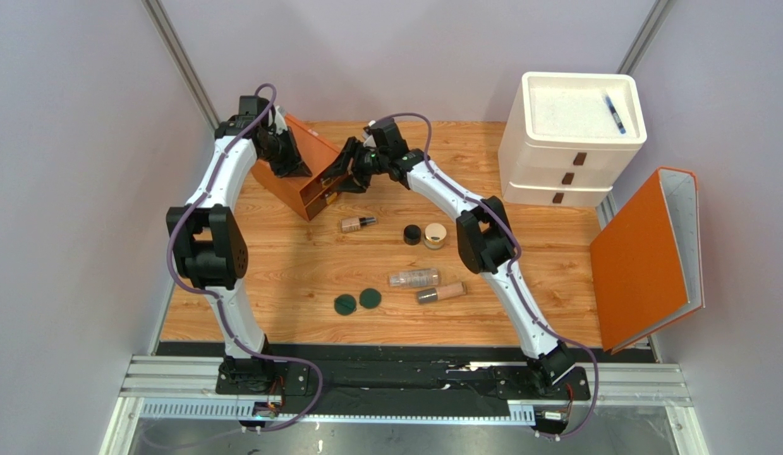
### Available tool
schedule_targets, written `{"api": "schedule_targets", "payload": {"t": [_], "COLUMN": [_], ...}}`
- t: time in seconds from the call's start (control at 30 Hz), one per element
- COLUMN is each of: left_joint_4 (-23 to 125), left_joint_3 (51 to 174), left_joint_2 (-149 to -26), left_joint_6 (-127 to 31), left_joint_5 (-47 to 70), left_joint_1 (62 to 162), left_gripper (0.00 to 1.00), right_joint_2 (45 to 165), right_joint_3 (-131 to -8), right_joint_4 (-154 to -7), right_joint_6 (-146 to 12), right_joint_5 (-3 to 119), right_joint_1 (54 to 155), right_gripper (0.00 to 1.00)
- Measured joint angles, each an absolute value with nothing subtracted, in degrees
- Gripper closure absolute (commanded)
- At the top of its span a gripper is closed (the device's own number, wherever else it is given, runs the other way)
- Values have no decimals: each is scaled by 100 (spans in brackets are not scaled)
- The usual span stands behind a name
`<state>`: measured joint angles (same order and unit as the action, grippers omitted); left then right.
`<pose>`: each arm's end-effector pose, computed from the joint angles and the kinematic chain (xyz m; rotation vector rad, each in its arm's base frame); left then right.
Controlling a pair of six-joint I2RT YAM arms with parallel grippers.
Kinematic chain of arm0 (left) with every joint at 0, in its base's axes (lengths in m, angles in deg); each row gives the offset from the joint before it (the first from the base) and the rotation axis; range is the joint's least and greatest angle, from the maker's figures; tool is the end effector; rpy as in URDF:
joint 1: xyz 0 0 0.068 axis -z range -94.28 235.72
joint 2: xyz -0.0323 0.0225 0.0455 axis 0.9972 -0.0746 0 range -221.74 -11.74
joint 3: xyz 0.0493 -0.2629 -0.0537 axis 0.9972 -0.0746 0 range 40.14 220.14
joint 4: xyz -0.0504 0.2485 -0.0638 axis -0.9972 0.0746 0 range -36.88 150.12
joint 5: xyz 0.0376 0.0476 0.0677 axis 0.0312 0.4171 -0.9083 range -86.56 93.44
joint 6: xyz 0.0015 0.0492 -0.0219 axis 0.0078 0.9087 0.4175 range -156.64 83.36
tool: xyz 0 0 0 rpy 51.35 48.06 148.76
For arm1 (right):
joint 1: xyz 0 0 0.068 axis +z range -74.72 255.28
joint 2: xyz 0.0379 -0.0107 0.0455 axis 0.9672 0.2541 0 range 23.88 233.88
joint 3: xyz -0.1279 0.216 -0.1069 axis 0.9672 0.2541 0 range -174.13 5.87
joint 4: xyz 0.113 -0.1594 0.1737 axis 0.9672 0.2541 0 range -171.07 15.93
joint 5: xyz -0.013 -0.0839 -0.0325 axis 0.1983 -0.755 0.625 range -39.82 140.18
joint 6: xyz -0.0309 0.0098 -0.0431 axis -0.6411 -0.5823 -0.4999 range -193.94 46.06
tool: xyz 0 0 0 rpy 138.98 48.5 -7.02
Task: Organize the makeup
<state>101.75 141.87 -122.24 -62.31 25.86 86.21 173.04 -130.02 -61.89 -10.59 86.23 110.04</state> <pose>0.4213 -0.0172 0.2926 -0.4190 2.5661 -0.6729 0.4692 0.3511 0.1959 0.1823 2.5034 1.5522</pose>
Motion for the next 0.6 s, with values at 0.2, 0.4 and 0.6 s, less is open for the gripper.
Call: {"api": "schedule_targets", "payload": {"t": [0.2,0.4,0.6], "left_joint_4": [10175,10170,10170], "left_joint_3": [14190,14190,14190], "left_joint_2": [-12235,-12248,-12250], "left_joint_6": [-6234,-6247,-6253], "left_joint_5": [2603,2634,2629], "left_joint_1": [8621,8615,8615], "left_gripper": [100,100,100], "right_joint_2": [17306,17295,17184], "right_joint_3": [-13048,-13173,-13114], "right_joint_4": [-5695,-5599,-5443], "right_joint_6": [-1313,-1485,-1608], "right_joint_5": [8317,8293,8280], "right_joint_1": [11109,11118,11114], "right_gripper": [51,78,84]}}
